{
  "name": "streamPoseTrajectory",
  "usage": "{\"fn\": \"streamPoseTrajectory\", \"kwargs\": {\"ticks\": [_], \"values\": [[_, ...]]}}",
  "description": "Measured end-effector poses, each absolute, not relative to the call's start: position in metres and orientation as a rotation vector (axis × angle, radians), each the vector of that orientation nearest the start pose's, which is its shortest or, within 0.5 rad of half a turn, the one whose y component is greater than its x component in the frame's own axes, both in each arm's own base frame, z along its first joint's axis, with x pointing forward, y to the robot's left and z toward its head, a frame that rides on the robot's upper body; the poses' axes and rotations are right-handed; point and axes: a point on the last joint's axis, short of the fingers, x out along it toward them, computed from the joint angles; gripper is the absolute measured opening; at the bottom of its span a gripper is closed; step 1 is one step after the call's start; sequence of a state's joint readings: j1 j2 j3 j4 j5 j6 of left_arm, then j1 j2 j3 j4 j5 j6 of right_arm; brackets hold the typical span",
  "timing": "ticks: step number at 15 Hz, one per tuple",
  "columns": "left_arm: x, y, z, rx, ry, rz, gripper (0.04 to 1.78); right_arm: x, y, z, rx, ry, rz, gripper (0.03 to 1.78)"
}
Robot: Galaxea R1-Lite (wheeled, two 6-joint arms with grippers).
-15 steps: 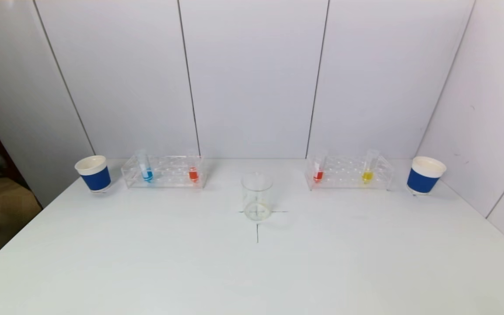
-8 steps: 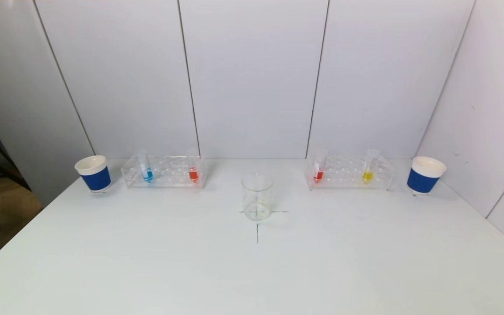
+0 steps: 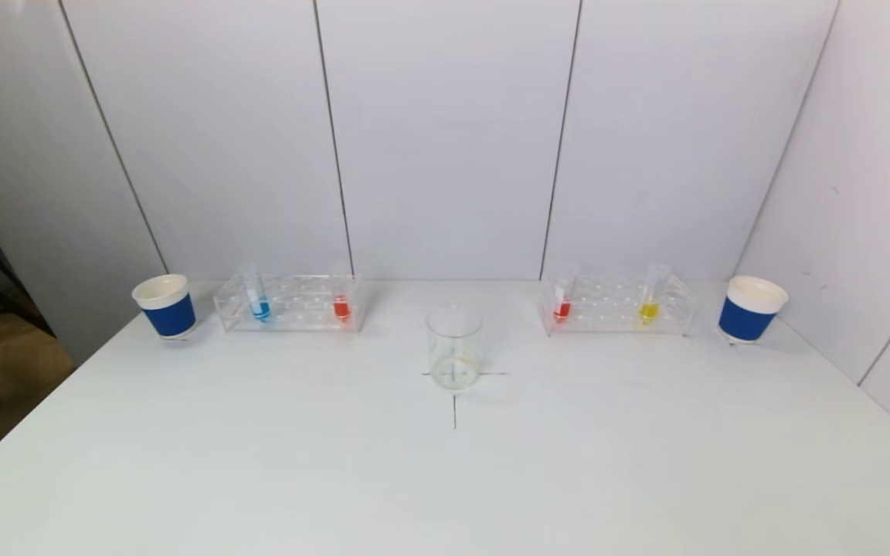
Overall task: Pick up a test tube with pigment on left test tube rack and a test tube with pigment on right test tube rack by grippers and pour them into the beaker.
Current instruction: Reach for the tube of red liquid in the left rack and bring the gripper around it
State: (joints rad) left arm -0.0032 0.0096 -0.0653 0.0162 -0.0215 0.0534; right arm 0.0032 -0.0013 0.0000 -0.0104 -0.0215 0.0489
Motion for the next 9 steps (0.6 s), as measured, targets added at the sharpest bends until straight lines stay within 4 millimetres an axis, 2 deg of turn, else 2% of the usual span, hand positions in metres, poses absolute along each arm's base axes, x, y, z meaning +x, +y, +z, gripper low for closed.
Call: {"fn": "streamPoseTrajectory", "kwargs": {"ticks": [3, 5, 7, 9], "values": [[-0.032, -0.001, 0.137, 0.059, -0.091, -0.042, 1.76, -0.023, -0.001, 0.077, 0.049, -0.012, -0.018, 1.77], [-0.025, -0.001, 0.175, 0.061, -0.093, -0.046, 1.76, -0.023, -0.001, 0.076, 0.049, -0.012, -0.018, 1.77], [-0.010, -0.001, 0.212, 0.060, -0.084, -0.047, 1.76, -0.023, -0.001, 0.076, 0.049, -0.012, -0.017, 1.77], [0.016, -0.001, 0.240, 0.063, -0.065, -0.047, 1.76, -0.023, -0.001, 0.076, 0.049, -0.012, -0.017, 1.77]]}}
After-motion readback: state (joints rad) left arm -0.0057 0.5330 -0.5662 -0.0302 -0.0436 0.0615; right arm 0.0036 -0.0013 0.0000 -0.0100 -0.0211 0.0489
